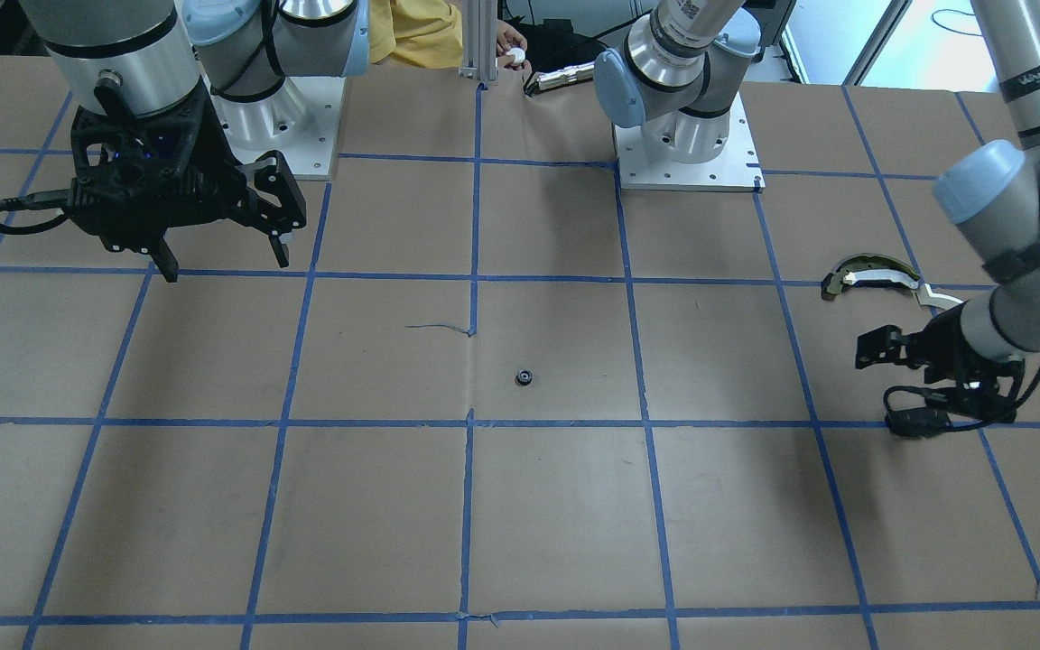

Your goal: Place bearing gear from tray to pile

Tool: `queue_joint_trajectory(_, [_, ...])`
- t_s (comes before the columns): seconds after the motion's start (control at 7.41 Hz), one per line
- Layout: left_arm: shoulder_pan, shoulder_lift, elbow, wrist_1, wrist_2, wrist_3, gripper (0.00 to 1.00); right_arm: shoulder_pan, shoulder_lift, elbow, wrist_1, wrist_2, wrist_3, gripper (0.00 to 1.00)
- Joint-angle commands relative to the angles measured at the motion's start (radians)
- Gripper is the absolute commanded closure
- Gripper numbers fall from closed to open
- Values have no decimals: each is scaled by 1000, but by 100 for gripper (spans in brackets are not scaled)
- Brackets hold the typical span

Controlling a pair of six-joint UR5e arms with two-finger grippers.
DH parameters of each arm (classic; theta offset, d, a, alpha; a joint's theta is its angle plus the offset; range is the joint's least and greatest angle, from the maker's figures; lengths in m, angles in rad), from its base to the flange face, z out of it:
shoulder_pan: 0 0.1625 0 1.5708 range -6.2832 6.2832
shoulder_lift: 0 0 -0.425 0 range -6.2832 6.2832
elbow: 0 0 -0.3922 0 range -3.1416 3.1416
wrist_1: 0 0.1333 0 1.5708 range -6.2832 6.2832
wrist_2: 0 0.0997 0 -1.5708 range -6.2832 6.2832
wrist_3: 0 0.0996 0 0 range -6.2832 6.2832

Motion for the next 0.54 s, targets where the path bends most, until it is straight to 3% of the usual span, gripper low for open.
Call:
queue_joint_trajectory(0.0, [-281,0,38,15,-68,-308,0,-3,16,-11,9,7,1,0])
queue_joint_trajectory(0.4, [-543,-36,26,140,-72,-589,0,-6,16,-8,9,1,-48,0])
